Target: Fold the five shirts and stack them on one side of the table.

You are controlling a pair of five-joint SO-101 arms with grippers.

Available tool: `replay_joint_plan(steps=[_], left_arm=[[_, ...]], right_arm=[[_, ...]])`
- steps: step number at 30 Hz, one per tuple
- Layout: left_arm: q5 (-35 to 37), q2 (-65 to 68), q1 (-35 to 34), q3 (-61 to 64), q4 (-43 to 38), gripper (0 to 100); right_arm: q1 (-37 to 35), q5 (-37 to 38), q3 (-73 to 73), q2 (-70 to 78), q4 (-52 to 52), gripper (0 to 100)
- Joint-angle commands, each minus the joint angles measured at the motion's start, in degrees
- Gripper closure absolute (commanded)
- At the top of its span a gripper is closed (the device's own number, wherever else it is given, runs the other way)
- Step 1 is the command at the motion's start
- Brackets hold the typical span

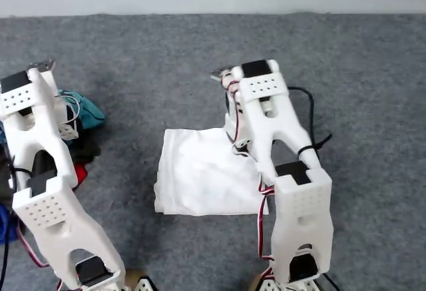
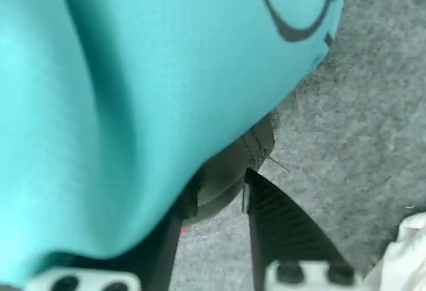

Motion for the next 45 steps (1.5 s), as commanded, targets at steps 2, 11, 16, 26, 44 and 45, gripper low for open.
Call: replay_joint_plan(steps=[2, 11, 16, 26, 44, 45], left_arm=[[-0.7, -2.5, -0.4, -0.1, 0.8, 87], [-0.7, -2.5, -0.4, -0.1, 1.5, 87], [-0.7, -2.5, -0.4, -0.1, 1.3, 87], [-0.7, -2.4, -0.4, -0.1, 1.2, 87], [-0.9, -2.4, -0.4, 2.7, 1.1, 87], [-0.9, -2.4, -0.4, 2.7, 1.1, 87]], right_arm=[[-0.4, -0.7, 0.0, -2.6, -2.2, 75.1], [-1.3, -2.8, -0.1, 11.4, -6.0, 75.3], [-1.3, -2.7, -0.4, 16.3, -5.8, 80.7], [-3.2, 5.5, -0.4, 18.2, -0.6, 98.8], [24.3, -1.1, -33.3, 17.5, -5.7, 98.8], [26.3, -1.6, -35.3, 18.7, -7.1, 98.8]])
